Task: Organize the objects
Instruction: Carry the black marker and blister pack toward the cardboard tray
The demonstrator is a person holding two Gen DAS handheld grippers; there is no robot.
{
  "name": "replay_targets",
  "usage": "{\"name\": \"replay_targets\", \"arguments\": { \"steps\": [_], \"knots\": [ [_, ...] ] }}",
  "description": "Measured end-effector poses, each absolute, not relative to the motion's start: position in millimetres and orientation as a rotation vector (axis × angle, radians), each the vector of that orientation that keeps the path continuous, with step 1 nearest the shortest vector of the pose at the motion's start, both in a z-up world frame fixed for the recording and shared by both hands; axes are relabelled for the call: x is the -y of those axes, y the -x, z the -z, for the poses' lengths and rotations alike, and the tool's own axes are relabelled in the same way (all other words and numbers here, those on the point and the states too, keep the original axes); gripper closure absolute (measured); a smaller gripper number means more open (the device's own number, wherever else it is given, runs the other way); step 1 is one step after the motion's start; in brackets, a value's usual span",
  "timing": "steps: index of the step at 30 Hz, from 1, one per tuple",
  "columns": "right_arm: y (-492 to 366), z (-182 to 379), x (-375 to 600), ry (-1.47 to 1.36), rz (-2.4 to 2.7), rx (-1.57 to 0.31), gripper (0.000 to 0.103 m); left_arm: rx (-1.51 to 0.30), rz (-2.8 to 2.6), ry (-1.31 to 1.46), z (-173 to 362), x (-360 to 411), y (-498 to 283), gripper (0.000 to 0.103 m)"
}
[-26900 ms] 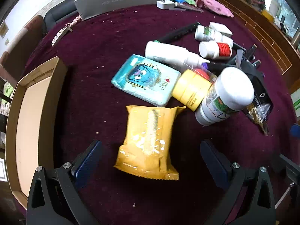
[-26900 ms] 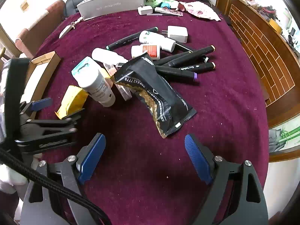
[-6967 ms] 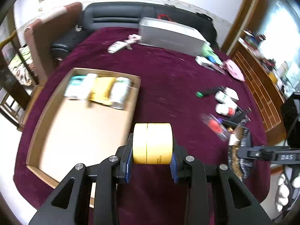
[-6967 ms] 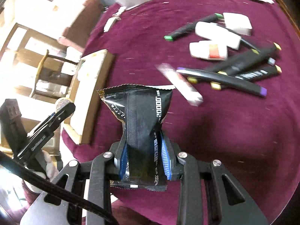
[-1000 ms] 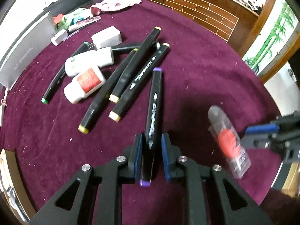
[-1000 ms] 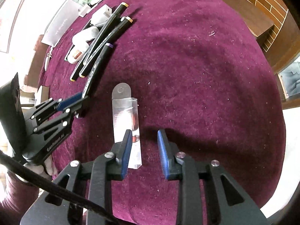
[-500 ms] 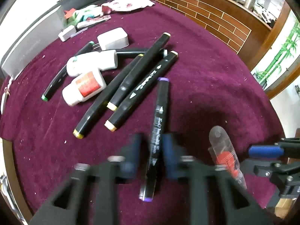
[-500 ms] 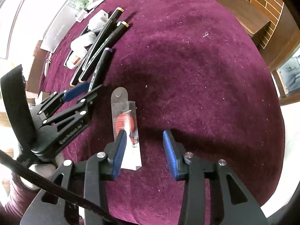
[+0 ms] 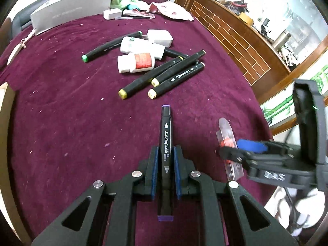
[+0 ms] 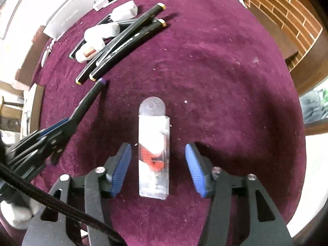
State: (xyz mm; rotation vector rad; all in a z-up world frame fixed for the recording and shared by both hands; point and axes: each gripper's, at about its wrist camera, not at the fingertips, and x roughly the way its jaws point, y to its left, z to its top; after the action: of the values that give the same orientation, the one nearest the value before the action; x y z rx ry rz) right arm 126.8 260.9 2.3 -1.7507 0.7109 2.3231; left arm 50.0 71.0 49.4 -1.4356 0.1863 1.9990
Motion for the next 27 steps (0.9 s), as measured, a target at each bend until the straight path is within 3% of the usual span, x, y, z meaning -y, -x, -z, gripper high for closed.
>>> {"name": "replay_targets", "arguments": {
  "steps": [7,15,16,17,27],
  "knots": [
    [-112,0,-232,1.753,-2.29,-0.404,0.042,-0.285,-1.986,1.484,-26,-71,-56,0.091],
    [-107,0,-224,1.761,-2.259,-0.314,0.051,-0.511,-2.061,1.353,-15,-101,-72,0.091],
    [-111,-2,-226,1.762,-2.267,-0.313,0.058,-0.503,-2.052,1.348,-15,-99,-73,0.091],
    [-111,-3,-225,1.765,-2.277,-0.315,0.078,-0.466,-2.035,1.358,-16,-96,-72,0.092],
    [-120,-9,-242,1.812,-2.301,-0.719,0.077,-0.082,-2.071,1.389,-59,-17,-58,0.092]
  ]
}}
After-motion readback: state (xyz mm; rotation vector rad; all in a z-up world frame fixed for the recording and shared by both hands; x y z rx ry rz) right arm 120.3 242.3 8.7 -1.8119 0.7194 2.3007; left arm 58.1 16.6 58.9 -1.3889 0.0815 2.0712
